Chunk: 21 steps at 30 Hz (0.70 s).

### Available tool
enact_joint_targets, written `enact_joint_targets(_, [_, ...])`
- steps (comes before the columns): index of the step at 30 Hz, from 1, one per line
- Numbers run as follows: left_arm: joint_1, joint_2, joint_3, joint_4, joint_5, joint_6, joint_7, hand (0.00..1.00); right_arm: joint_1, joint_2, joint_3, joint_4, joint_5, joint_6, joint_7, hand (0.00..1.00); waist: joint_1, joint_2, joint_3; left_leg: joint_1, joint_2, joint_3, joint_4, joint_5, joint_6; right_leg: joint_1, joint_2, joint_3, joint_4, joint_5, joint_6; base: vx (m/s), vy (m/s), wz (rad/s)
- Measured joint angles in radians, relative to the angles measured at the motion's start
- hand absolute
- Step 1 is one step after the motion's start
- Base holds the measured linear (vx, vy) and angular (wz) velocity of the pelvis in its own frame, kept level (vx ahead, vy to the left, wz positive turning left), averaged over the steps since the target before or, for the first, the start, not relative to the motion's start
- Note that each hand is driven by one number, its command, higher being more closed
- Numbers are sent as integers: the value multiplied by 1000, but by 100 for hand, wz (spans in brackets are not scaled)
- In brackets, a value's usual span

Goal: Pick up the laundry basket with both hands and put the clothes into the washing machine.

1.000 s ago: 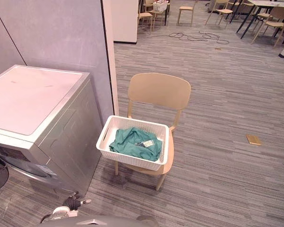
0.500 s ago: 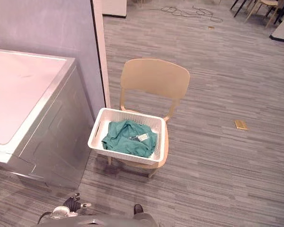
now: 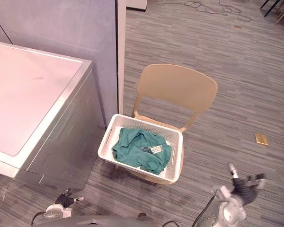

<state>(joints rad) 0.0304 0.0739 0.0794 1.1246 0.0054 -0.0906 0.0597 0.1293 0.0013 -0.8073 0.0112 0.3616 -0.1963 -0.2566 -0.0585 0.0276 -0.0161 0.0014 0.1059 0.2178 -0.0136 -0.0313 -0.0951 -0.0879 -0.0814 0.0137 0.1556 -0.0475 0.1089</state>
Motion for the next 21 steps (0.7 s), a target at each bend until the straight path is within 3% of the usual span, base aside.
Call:
enact_joint_targets(1, [0, -11, 7, -3, 0, 5, 1, 0, -27, 0, 5, -19, -30, -2, -12, 0, 0, 25, 14, 0, 32, -9, 14, -1, 2, -83, 26, 7, 105, -65, 11, 68, -105, -14])
enact_joint_targets(2, [-3, -12, 21, -1, 1, 7, 2, 0, -31, 3, 12, -51, -58, -2, -15, 0, -2, 15, 7, -7, 34, -19, 29, -5, -4, -65, 34, 12, -86, -67, 10, 79, -112, -3])
enact_joint_targets(3, [-5, -7, 28, -1, 1, 7, 2, 0, -30, 4, 21, -72, -62, -3, -15, 0, -3, -3, 1, -16, 23, -17, 47, -13, -15, -52, 21, 15, -189, -3, 7, 149, -152, 30])
enact_joint_targets(4, [-8, 2, 40, -1, 1, 7, 2, 0, -17, -5, 40, -96, -84, -20, -14, 0, -15, -47, 3, -21, 3, -22, 95, -57, -44, -57, -14, 14, -231, 141, -7, 176, -137, 23])
enact_joint_targets(5, [-16, -18, 45, -3, 1, 7, 2, 0, -25, -48, 62, -83, -94, -20, -10, 0, -5, -14, -1, -31, 34, -21, 122, -101, -50, -50, 13, 15, -237, 131, -14, 157, -131, 15])
enact_joint_targets(8, [-34, -62, 31, -5, 2, 1, -1, 0, -37, -148, 187, -73, -95, -12, 19, 0, 2, 26, 15, -43, 54, -26, 117, -109, -54, -51, 33, 3, -237, 131, -15, 70, -67, 4])
enact_joint_targets(9, [-35, -63, 23, -6, 2, 1, -2, 0, -37, -180, 238, -74, -100, -5, 41, 0, 4, 28, 17, -42, 55, -26, 111, -109, -54, -51, 35, 0, -237, 131, -15, 35, -30, 12])
enact_joint_targets(12, [-37, -54, 5, -17, 2, 0, -1, 0, -48, -262, 376, -84, -191, 7, 137, 0, 26, 22, 22, -38, 50, -31, 103, -108, -53, -48, 30, -6, -237, 131, -15, -1, -1, 10])
enact_joint_targets(14, [-32, -38, -7, -28, 7, 1, -1, 0, -58, -267, 410, -83, -213, 7, 182, 0, 29, 12, 29, -34, 45, -41, 100, -108, -53, -43, 25, -24, -237, 131, -15, -13, 18, 29])
enact_joint_targets(17, [-13, -9, -12, -65, 19, 1, -1, 0, -62, -266, 459, -81, -213, 7, 214, 0, 39, -14, 47, -26, 38, -52, 103, -108, -53, -26, 15, -31, -237, 131, -14, -24, 20, 16])
enact_joint_targets(21, [12, 10, -7, -74, 36, 2, 0, 0, -32, -257, 520, -74, -213, 8, 236, 0, 42, -18, 54, -14, 33, -56, 113, -108, -52, -12, 9, -33, -223, 127, -11, -53, 15, 4])
